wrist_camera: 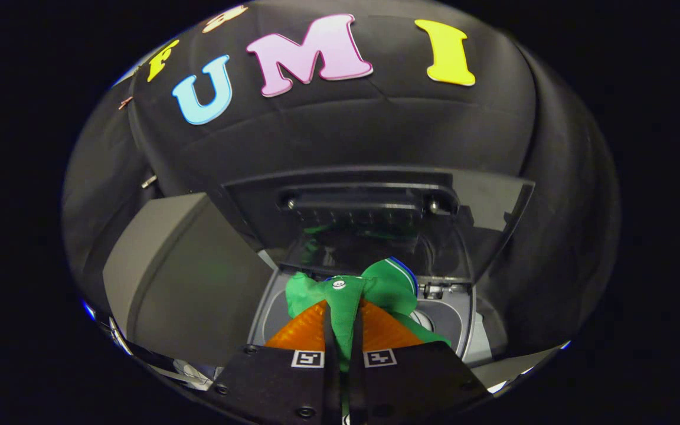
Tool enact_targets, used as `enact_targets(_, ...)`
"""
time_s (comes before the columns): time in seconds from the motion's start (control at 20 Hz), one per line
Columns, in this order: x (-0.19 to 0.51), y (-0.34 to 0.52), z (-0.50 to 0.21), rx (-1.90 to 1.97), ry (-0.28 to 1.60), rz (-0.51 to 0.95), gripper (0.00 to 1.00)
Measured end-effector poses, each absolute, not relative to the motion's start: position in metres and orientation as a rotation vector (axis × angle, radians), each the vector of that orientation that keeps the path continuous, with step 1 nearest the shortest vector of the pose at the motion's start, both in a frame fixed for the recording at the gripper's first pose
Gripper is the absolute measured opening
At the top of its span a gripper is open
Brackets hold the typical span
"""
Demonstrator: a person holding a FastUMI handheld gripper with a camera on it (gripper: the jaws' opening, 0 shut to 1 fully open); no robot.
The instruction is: Put the clothes into the washing machine and then close the washing machine lid.
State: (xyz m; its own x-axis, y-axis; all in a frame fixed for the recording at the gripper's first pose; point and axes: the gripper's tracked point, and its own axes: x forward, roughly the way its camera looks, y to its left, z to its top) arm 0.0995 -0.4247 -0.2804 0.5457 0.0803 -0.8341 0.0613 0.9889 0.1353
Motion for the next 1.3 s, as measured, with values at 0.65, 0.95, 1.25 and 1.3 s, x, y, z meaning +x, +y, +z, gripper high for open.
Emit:
enact_targets(0.65,0.059,-0.415,-0.386,0.024,1.139,-0.075,0.1)
enact_targets(0.95,0.055,-0.42,-0.413,0.016,1.189,-0.118,0.1)
enact_targets(1.25,0.048,-0.431,-0.438,0.032,1.228,-0.168,0.1)
enact_targets(1.3,0.045,-0.431,-0.44,0.034,1.237,-0.175,0.1)
